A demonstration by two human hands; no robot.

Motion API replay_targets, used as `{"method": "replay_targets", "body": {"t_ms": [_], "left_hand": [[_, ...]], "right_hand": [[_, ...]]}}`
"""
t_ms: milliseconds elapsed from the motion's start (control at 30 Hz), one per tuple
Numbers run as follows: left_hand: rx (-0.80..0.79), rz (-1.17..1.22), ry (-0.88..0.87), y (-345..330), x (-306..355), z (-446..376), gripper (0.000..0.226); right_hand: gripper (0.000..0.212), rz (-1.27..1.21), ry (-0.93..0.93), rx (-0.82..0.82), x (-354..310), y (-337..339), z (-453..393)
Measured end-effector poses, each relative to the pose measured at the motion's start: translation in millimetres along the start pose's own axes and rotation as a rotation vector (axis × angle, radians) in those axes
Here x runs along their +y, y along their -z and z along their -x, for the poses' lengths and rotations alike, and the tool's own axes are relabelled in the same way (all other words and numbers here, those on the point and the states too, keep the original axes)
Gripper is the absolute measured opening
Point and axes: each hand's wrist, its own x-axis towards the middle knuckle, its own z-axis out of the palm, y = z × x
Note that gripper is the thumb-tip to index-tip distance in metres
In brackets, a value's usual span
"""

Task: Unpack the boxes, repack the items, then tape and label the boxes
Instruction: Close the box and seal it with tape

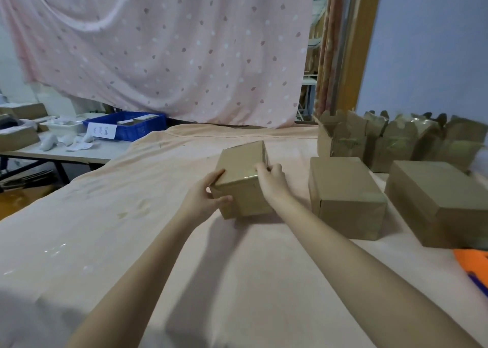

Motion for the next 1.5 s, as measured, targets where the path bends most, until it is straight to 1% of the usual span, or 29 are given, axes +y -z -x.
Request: {"method": "replay_targets", "body": {"t_ms": [100,167,300,333,367,433,500,533,567,600,667,700,800,867,900,967,1033,1133,1200,1267,1333,1400,1433,1500], "left_hand": [[-0.03,-0.103,-0.041,-5.1,-8.3,3.8,0.067],[-0.032,-0.121,-0.052,-6.1,-13.2,5.8,0.066],[-0.044,-0.156,-0.059,-3.7,-11.6,3.8,0.065],[-0.069,-0.183,-0.047,-2.8,-7.5,2.7,0.065],[-0.09,-0.215,-0.023,-1.7,-3.5,1.3,0.065],[-0.116,-0.318,0.015,1.8,9.5,-2.3,0.066],[-0.192,-0.455,-0.048,1.3,25.6,-6.4,0.087],[-0.252,-0.537,-0.092,-1.4,32.0,-9.0,0.096],[-0.304,-0.61,-0.121,-5.5,34.3,-12.3,0.1],[-0.324,-0.659,-0.129,-9.8,34.0,-15.1,0.098],[-0.283,-0.633,-0.1,-15.2,30.2,-20.0,0.079],[-0.256,-0.592,-0.078,-16.3,29.4,-22.6,0.071],[-0.243,-0.547,0.028,-16.3,45.1,-35.9,0.068],[-0.216,-0.659,0.113,-22.2,65.1,-47.9,0.061],[-0.191,-0.742,0.126,-29.6,73.7,-53.5,0.054],[-0.158,-0.871,0.047,-50.4,88.3,-59.1,0.044],[-0.199,-0.859,-0.094,-74.9,91.5,-63.1,0.04],[-0.284,-0.703,-0.223,-109.2,95.3,-60.6,0.045],[-0.315,-0.592,-0.236,-131.4,105.3,-52.6,0.052],[-0.338,-0.5,-0.206,-153.6,115.0,-43.3,0.057],[-0.357,-0.499,-0.145,-173.6,119.8,-37.2,0.059],[-0.375,-0.566,-0.093,-187.4,119.7,-33.5,0.059],[-0.375,-0.605,-0.087,-191.5,119.0,-31.3,0.06],[-0.374,-0.66,-0.097,-193.4,120.4,-26.9,0.074]], "right_hand": [[0.04,-0.041,-0.056,-0.066,18.5,2.9,9.4],[0.04,-0.016,-0.074,-0.081,30.2,2.8,12.3],[0.033,0.029,-0.041,-0.137,33.4,12.3,11.8],[0.034,0.104,0.013,-0.141,32.1,15.8,10.8],[0.038,0.237,0.103,-0.115,29.6,19.5,10.8],[0.046,0.493,0.348,-0.025,26.1,22.1,6.7],[0.047,0.649,0.518,-0.057,22.1,21.1,3.0],[0.045,0.699,0.569,-0.092,21.6,19.4,-0.3],[0.043,0.729,0.594,-0.126,21.5,19.0,-2.5],[0.041,0.735,0.606,-0.156,22.7,18.6,-5.7],[0.039,0.689,0.612,-0.198,24.6,20.1,-13.4],[0.038,0.652,0.6,-0.204,24.6,21.8,-16.7],[0.032,0.605,0.561,-0.152,19.6,30.5,-25.6],[0.031,0.694,0.546,-0.129,12.8,40.6,-30.9],[0.031,0.756,0.539,-0.129,9.3,47.1,-32.9],[0.03,0.843,0.521,-0.136,2.5,64.2,-35.1],[0.031,0.879,0.497,-0.125,-2.6,83.2,-36.4],[0.034,0.889,0.43,-0.042,-2.5,118.3,-36.1],[0.035,0.883,0.339,0.068,2.4,145.7,-36.3],[0.039,0.897,0.191,0.108,10.1,168.5,-33.1],[0.039,0.933,0.046,0.044,18.7,181.2,-28.8],[0.038,0.939,-0.056,-0.028,25.9,187.4,-24.6],[0.041,0.922,-0.09,-0.059,28.4,189.7,-22.6],[0.052,0.874,-0.144,-0.107,31.8,191.7,-16.8]]}}
